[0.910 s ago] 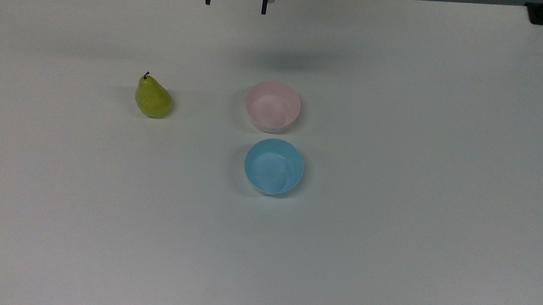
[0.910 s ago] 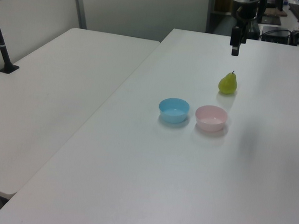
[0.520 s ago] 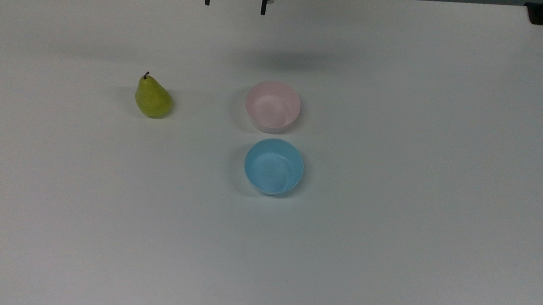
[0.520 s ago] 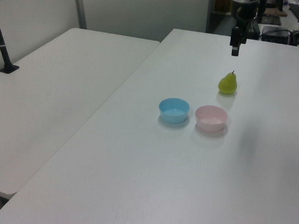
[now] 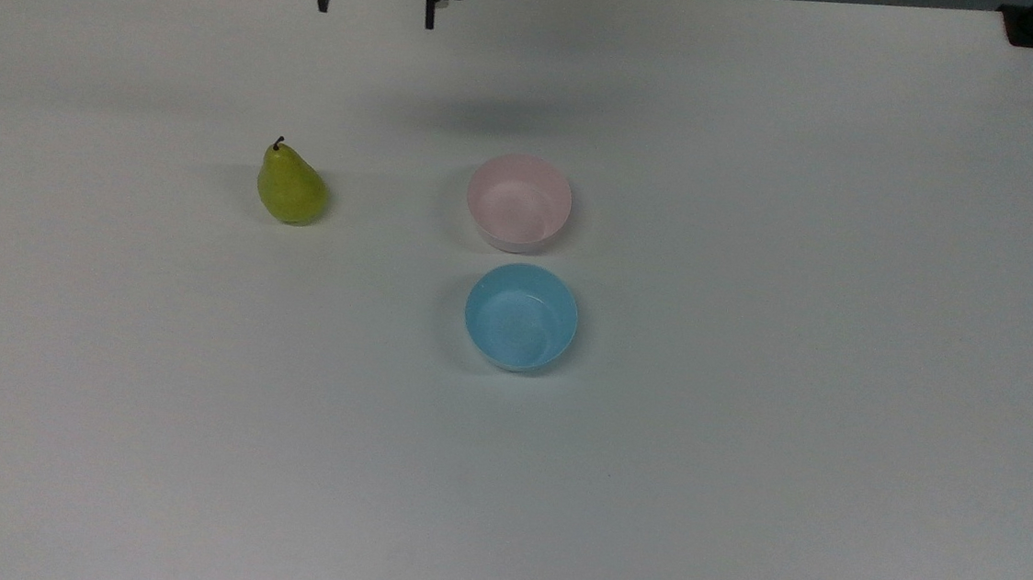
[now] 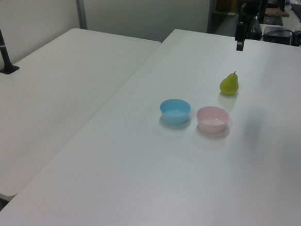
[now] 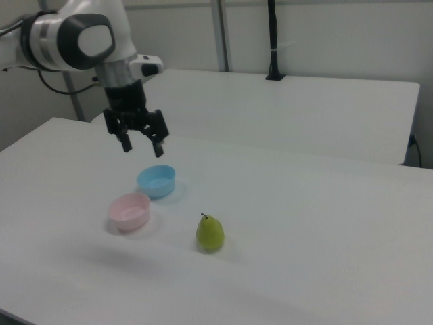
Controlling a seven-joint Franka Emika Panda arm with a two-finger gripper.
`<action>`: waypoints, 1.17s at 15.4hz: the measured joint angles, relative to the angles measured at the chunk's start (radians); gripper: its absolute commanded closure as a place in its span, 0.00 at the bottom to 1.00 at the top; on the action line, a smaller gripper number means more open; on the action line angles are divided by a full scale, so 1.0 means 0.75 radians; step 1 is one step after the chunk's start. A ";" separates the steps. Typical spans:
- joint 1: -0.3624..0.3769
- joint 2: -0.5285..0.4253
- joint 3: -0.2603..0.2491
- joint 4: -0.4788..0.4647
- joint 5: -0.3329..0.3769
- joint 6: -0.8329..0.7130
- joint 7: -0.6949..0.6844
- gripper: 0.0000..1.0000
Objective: Place the pear in the bowl
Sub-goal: 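Move the open gripper over the green pear, then lower the gripper onto the pear and close it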
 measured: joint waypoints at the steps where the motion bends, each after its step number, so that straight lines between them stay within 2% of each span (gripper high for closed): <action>1: -0.033 0.011 -0.001 0.001 0.000 0.026 -0.040 0.00; 5: -0.161 0.096 -0.008 -0.001 0.000 0.137 -0.193 0.00; 8: -0.216 0.182 -0.010 -0.028 0.000 0.225 -0.260 0.00; 18: -0.244 0.427 -0.008 -0.098 -0.001 0.467 -0.281 0.01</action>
